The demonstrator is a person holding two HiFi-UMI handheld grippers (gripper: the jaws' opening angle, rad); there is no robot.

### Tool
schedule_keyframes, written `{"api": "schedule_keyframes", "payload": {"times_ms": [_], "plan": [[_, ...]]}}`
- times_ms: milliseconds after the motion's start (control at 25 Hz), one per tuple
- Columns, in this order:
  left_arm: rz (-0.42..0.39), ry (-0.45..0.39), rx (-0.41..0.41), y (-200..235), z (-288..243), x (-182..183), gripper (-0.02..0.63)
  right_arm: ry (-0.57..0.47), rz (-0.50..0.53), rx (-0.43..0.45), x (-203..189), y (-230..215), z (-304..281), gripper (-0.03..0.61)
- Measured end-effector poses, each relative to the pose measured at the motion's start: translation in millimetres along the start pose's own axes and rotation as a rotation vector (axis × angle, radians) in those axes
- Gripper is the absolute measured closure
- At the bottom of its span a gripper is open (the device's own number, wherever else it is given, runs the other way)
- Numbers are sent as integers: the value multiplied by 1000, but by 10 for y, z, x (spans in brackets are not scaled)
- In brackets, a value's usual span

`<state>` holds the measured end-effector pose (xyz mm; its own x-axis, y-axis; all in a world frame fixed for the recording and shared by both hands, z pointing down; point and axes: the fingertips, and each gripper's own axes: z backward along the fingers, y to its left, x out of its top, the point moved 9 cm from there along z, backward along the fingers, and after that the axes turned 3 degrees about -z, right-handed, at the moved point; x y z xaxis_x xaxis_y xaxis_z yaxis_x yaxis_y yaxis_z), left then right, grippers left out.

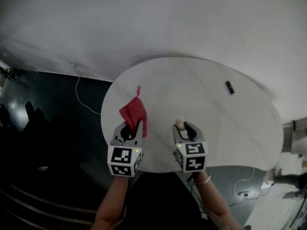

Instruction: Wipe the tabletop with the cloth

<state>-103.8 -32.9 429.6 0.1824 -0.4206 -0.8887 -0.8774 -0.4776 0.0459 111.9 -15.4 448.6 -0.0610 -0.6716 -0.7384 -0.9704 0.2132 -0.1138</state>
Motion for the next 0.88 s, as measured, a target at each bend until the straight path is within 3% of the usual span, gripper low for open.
{"api": "schedule_keyframes", "payload": {"times_ms": [440, 880], "plan": [[-75, -38, -101, -269, -47, 187, 572, -148, -50, -103, 27, -244, 638, 440], [-157, 35, -335, -906, -632, 413, 572, -185, -113, -252, -102, -642, 1023, 440]]}}
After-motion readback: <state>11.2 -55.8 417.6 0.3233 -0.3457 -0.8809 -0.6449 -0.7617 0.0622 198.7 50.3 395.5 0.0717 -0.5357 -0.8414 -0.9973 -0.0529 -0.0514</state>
